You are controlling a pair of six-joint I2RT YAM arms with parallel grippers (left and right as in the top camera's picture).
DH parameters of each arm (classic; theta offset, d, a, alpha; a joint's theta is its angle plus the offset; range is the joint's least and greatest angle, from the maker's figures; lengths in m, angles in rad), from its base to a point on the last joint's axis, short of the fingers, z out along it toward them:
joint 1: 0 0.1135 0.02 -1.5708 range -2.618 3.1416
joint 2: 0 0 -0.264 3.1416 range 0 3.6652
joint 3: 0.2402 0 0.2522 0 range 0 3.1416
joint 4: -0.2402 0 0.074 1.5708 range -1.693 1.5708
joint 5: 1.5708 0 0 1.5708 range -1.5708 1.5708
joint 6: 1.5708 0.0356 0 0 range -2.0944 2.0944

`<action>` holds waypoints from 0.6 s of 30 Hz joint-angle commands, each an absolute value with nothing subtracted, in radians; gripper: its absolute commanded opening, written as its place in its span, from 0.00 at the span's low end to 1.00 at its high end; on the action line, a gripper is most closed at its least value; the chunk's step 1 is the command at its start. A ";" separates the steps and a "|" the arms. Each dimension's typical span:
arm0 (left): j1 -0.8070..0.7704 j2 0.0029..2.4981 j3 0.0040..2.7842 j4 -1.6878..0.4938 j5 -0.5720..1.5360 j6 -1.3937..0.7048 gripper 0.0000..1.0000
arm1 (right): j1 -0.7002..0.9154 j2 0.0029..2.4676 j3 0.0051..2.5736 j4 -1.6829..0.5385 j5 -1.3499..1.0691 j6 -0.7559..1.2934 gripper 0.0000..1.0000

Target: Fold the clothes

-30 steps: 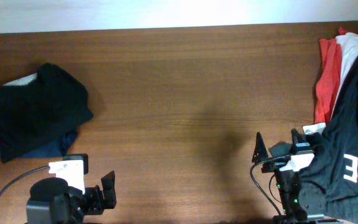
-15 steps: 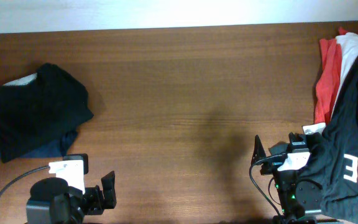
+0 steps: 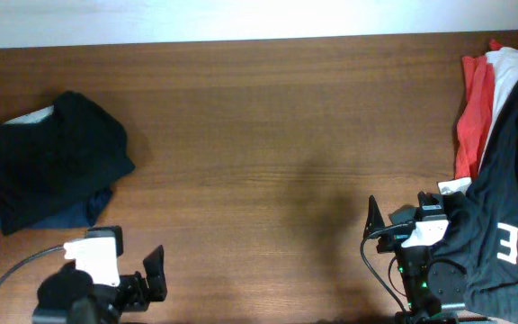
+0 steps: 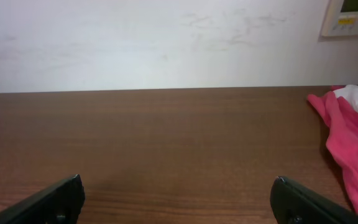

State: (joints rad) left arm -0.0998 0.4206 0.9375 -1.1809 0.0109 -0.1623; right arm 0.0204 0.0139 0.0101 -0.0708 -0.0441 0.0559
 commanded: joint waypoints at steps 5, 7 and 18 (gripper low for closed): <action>-0.048 0.136 0.464 -0.735 -0.010 -0.171 0.99 | 0.027 0.006 0.006 -0.077 -0.029 0.057 0.99; -0.043 0.065 0.337 -0.604 0.012 -0.171 0.99 | 0.027 0.006 0.006 -0.077 -0.029 0.057 0.99; -0.041 0.005 0.009 -0.080 0.039 -0.003 0.99 | 0.027 0.006 0.006 -0.077 -0.029 0.057 0.99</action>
State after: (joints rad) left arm -0.0471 0.0105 0.0204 -0.0154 0.0242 -0.0414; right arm 0.0204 0.0128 0.0101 -0.0711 -0.0410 0.0559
